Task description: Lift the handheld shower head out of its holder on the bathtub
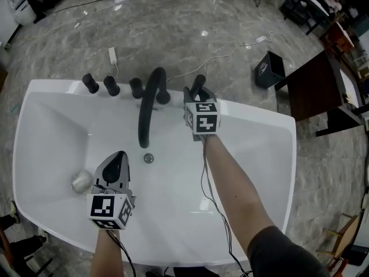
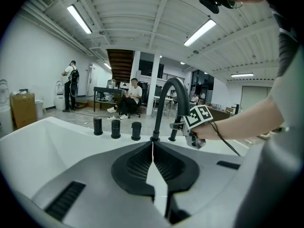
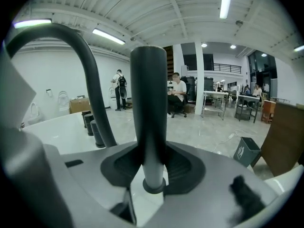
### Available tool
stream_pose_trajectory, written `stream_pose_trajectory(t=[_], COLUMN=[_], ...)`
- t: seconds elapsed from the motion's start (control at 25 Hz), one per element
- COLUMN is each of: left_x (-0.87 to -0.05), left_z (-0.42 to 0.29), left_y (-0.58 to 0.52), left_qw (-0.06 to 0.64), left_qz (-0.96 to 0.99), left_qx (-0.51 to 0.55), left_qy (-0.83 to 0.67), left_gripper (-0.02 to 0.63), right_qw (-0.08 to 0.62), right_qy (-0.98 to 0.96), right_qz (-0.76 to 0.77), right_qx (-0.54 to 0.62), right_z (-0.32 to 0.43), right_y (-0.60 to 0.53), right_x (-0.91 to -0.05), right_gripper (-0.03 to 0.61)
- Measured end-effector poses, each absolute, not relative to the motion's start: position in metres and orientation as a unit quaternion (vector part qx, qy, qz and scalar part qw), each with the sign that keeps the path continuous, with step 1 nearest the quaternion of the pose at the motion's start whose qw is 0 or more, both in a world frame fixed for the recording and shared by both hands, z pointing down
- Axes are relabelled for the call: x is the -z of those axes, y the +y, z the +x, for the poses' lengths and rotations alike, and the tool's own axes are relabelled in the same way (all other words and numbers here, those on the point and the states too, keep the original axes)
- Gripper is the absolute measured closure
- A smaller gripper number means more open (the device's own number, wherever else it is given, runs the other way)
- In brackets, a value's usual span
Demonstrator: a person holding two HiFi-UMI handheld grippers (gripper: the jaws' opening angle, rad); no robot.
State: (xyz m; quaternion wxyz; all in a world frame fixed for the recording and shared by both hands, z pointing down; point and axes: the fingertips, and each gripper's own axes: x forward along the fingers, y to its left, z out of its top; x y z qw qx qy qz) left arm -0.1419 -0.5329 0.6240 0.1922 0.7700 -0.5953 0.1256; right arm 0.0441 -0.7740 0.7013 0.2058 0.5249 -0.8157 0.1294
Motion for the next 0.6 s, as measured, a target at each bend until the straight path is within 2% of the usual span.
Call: stream_pose_trajectory(t=[0.24,0.6], left_x=[-0.609,-0.545], left_z=[-0.139,-0.136], left_y=[-0.526,-0.488], left_qw=[0.184,0.163], left_qz=[0.773,0.784], left_qx=[-0.122,-0.105], left_qy=[-0.594,-0.59], left_gripper=[0.598,0.598], right_qw=[0.191,0.161], right_qy=[-0.819,-0.82], right_qz=[0.529,0.541], right_qx=[-0.114,-0.093], right_z=[0.049,0.059], right_y=[-0.758,-0.713], right_x=[-0.674,-0.587], right_gripper=[0.443,0.445])
